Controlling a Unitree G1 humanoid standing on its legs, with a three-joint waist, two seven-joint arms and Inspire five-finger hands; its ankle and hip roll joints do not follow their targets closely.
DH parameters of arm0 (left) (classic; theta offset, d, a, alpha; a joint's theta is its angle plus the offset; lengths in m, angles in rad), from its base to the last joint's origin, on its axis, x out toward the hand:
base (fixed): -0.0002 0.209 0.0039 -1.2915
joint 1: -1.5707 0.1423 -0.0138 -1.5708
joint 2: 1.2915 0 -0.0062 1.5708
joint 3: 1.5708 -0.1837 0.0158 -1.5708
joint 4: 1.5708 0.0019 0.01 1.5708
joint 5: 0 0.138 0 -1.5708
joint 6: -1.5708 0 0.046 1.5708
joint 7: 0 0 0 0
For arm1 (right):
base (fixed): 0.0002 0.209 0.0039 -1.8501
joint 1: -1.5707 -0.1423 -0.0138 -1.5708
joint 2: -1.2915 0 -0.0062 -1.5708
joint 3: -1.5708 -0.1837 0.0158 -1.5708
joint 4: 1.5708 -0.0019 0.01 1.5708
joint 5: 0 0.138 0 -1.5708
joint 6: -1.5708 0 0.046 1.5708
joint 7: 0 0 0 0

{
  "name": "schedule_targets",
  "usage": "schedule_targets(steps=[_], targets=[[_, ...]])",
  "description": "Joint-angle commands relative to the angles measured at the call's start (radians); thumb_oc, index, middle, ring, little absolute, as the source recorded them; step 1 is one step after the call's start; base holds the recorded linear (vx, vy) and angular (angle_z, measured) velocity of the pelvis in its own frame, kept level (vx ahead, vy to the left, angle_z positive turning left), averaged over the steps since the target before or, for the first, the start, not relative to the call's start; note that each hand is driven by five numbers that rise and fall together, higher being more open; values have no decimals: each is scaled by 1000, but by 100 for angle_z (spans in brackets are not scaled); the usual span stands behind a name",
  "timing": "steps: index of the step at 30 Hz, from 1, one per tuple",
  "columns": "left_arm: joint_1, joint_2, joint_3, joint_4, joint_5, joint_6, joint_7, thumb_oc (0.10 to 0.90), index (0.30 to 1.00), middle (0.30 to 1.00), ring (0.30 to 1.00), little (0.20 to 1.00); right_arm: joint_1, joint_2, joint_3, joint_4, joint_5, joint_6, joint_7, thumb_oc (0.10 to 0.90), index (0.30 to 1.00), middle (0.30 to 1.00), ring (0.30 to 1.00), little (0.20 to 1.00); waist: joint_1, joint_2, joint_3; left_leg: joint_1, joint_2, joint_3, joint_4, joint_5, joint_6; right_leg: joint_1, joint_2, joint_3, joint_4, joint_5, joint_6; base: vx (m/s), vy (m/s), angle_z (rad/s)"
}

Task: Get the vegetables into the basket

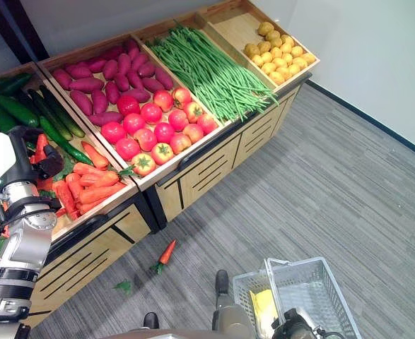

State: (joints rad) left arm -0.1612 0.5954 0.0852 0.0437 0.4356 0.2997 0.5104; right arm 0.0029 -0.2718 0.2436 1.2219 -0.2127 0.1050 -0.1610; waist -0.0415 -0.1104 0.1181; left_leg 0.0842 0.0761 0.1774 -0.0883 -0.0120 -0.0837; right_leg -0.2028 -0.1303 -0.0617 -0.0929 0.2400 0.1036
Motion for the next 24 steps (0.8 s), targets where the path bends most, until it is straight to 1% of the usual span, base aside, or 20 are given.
schedule_targets(steps=[1, 6, 8, 9, 16, 24], targets=[[-51, 65, 57, -77, 64, -91, 43, 400, 300, 300, 300, 300, -9, -7, 31, 23, -25, 3, -5, 400, 300, 300, 300, 300, 10, -16, -37, -16, -25, -67, 1, -19, 17, 119, -106, -11, 10, -81, 126, 11, -2, 4], [2, 16, 59, -137, 8, -131, 34, 400, 300, 300, 300, 300, -10, -7, 10, 30, -21, 11, -9, 400, 300, 300, 300, 300, 17, -2, -52, -4, -30, -76, 1, -23, 21, 142, -112, -22, 12, -87, 124, 4, -3, 5], [12, 10, 58, -150, 0, -135, 30, 400, 300, 300, 300, 300, -9, -7, 6, 32, -20, 13, -10, 400, 300, 300, 300, 300, 17, 0, -55, -2, -31, -79, 1, -24, 21, 145, -113, -24, 12, -88, 124, -9, -5, 8], [34, -8, 53, -186, -26, -154, 19, 400, 300, 300, 300, 300, -11, -8, -3, 33, -18, 16, -10, 400, 300, 300, 300, 300, 18, 5, -63, 1, -33, -83, 1, -25, 23, 154, -116, -27, 12, -89, 124, -14, -5, 11], [83, -46, 44, -230, -76, -176, -1, 400, 300, 300, 300, 300, -9, -11, -25, 35, -9, 22, -16, 400, 300, 300, 300, 300, 17, 19, -81, 12, -38, -92, 1, -26, 27, 173, -123, -38, 14, -91, 124, -12, 6, 6], [116, -66, 16, -249, -108, -185, -32, 400, 300, 300, 300, 300, -3, -6, -55, 46, 7, 30, -26, 400, 300, 300, 300, 300, 13, 21, -96, 13, -56, -96, 1, -27, 38, 178, -141, -39, 19, -76, 132, -43, 26, 4]])
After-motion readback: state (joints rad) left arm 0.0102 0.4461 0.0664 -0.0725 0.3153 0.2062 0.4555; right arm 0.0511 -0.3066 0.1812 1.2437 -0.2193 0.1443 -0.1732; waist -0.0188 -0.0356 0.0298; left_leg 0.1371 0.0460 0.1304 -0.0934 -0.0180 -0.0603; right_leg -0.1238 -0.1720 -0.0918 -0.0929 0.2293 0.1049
